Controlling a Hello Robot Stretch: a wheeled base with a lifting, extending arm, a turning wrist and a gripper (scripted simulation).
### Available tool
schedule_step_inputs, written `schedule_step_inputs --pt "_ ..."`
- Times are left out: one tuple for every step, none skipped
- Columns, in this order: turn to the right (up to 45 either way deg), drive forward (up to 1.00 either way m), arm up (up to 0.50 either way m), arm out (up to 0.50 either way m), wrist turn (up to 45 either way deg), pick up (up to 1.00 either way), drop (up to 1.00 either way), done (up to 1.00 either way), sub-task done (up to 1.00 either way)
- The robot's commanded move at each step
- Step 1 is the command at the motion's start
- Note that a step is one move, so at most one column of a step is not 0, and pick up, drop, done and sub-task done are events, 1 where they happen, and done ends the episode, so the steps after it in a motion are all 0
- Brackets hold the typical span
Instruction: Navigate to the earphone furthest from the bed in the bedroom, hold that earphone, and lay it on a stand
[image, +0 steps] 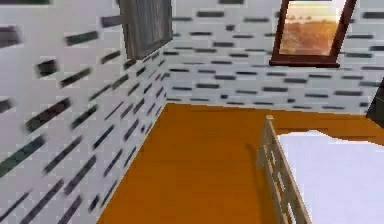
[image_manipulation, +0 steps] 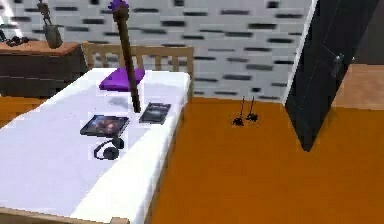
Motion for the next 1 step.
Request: schedule_step_inputs --pt "0.0 1.00 0.00 0.00 0.0 0.00 0.00 0.00 0.00"
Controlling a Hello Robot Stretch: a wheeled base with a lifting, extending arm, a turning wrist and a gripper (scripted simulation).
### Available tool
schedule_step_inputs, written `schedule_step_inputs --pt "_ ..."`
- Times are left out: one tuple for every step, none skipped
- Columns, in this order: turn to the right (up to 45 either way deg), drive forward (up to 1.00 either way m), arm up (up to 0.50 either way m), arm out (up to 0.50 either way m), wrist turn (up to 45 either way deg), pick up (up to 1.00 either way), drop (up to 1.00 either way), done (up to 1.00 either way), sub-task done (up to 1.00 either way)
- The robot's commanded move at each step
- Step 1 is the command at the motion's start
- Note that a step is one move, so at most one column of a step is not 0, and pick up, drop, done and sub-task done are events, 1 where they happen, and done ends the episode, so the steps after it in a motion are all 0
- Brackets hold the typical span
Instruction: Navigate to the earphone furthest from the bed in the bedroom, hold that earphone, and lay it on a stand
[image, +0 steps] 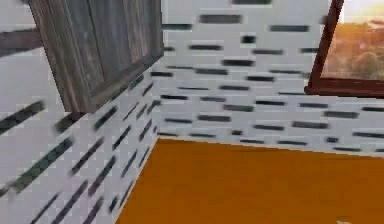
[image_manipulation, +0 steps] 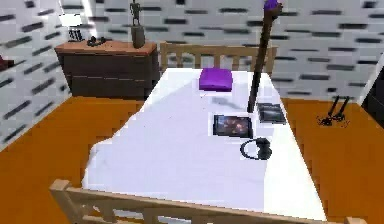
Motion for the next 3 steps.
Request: schedule_step_inputs --pt "0.0 0.85 0.00 0.00 0.0 0.00 0.00 0.00 0.00" --pt "45.0 0.00 0.00 0.00 0.0 0.00 0.00 0.00 0.00" --pt "18.0 0.00 0.00 0.00 0.0 0.00 0.00 0.00 0.00"
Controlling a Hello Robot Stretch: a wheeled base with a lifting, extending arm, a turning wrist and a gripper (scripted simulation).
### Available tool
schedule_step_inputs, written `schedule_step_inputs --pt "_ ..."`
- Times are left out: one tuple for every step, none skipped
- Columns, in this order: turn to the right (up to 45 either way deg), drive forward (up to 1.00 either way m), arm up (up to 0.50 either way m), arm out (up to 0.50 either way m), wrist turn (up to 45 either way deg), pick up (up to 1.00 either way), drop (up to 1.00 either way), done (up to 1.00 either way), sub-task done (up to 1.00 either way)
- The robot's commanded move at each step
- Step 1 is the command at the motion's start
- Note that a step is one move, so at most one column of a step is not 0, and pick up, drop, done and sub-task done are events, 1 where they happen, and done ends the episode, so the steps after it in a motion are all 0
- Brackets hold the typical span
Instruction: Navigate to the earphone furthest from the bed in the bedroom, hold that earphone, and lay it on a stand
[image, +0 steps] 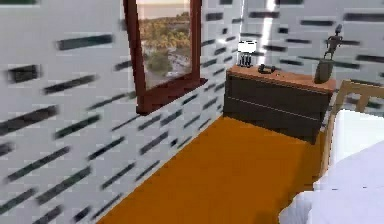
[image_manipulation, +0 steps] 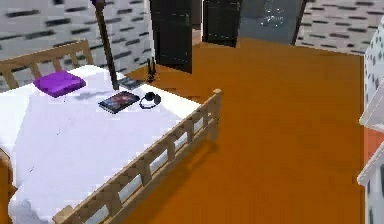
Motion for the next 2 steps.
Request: schedule_step_inputs --pt "0.0 1.00 0.00 0.00 0.0 0.00 0.00 0.00 0.00" --pt "6.0 0.00 0.00 0.00 0.0 0.00 0.00 0.00 0.00"
